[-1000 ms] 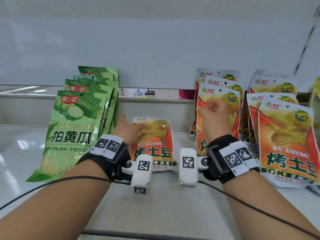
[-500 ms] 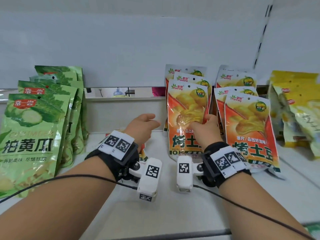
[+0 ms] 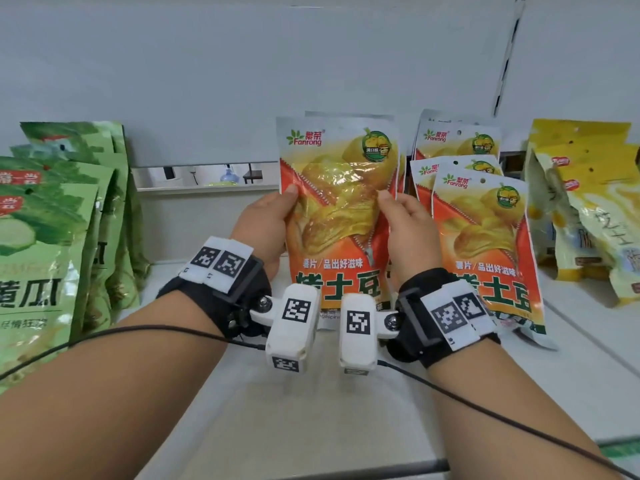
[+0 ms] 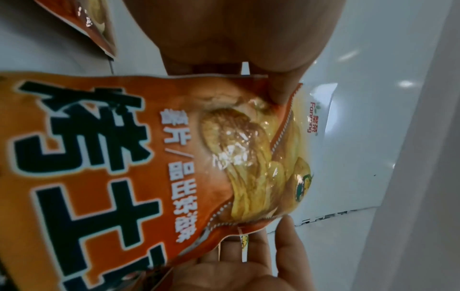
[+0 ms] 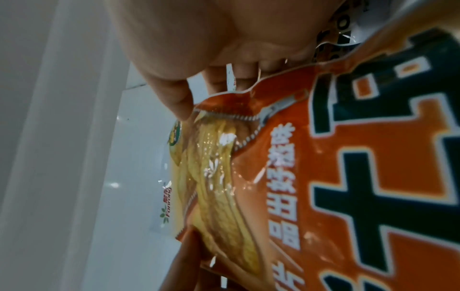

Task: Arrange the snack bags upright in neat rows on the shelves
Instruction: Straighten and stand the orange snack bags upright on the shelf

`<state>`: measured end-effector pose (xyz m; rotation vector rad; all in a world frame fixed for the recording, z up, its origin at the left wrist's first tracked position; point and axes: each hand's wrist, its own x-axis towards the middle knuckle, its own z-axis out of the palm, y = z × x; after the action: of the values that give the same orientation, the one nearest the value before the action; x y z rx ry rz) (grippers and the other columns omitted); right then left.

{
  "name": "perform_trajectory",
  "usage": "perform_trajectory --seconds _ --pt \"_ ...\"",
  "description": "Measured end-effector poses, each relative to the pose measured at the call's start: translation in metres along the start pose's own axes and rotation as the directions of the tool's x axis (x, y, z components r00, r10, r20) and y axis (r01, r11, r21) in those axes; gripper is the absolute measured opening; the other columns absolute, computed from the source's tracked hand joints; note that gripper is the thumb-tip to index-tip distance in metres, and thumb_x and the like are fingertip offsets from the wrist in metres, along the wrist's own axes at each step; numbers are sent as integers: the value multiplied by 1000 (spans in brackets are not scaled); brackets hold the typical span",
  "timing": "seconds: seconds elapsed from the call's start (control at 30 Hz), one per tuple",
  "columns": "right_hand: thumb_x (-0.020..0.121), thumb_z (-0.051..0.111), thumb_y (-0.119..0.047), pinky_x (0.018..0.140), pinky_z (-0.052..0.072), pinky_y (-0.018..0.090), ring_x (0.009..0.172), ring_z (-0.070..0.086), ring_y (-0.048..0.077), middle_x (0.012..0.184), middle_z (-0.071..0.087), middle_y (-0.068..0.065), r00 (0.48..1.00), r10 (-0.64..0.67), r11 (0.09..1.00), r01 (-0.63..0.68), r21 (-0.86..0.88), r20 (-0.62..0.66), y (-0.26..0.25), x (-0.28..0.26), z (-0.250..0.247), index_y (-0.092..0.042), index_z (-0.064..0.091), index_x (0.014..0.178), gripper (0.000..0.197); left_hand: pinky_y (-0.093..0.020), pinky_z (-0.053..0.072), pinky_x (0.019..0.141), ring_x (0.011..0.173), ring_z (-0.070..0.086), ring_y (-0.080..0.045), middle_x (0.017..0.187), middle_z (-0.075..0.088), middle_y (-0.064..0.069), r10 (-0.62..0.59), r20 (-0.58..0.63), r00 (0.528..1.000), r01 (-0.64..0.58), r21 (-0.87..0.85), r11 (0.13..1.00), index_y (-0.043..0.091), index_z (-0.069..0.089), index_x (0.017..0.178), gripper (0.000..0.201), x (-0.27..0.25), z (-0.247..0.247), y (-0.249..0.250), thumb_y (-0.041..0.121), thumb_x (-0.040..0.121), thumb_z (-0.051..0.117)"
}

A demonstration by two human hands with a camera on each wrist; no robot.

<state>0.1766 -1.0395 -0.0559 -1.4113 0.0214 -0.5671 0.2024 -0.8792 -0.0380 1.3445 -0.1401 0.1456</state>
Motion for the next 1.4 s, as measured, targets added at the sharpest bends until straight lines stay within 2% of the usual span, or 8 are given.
perform_trajectory --seconds 0.07,0.27,0.53,0.73,0.93,1.03,1.2,1.4 --pt "89 59 -34 74 52 24 76 65 5 72 68 -14 999 -33 993 31 115 16 -2 1 -3 -27 64 69 22 -57 48 94 105 65 -38 109 70 -20 -17 40 999 20 -66 998 1 63 108 31 -1 3 2 27 98 49" --pt "91 58 -16 65 55 29 75 70 14 77 74 -3 990 -43 956 2 295 132 -4 7 -8 -26 73 71 27 -47 53 90 88 70 -27 94 74 -13 34 86 996 -20 -162 987 8 67 90 25 -4 5 0 22 98 48" --pt "87 60 -5 61 56 33 57 64 14 64 64 -1 963 60 976 -113 189 263 8 4 0 -14 61 75 15 -48 56 81 90 70 -32 97 73 -16 55 37 998 -44 -255 966 8 65 91 25 -6 -1 -2 24 99 46" --pt "89 57 -2 52 54 30 52 63 14 60 62 -1 978 100 919 -161 361 184 11 4 6 -14 60 73 20 -28 58 61 70 69 -19 80 73 -5 -42 210 977 34 39 999 11 63 98 17 -20 -27 -17 23 86 61" --pt "90 57 -7 70 58 40 68 65 19 76 66 4 945 108 918 -215 334 310 12 -4 15 -14 61 82 11 -33 59 66 74 71 -22 85 75 -9 -81 212 974 65 83 994 7 64 99 37 -22 -55 -17 24 67 68" --pt "88 57 -6 63 56 32 72 69 18 81 72 4 904 154 958 -236 165 399 14 -14 21 -11 62 92 8 -35 59 67 74 71 -23 85 75 -10 -30 145 989 34 -23 999 8 65 97 34 -21 -61 -13 23 67 69" --pt "91 53 -1 90 51 49 95 63 32 102 67 16 933 149 973 -198 120 327 12 -25 36 -11 63 94 14 -39 59 68 77 71 -23 90 74 -9 -95 211 973 95 9 995 9 61 103 24 -19 -70 -5 23 84 62" --pt "92 53 -5 78 55 46 85 64 28 91 68 10 951 130 965 -187 186 282 -4 -19 53 -13 62 89 12 -24 57 58 65 70 -14 80 74 0 -120 342 932 82 124 989 19 59 104 25 -16 -100 3 -1 89 55"
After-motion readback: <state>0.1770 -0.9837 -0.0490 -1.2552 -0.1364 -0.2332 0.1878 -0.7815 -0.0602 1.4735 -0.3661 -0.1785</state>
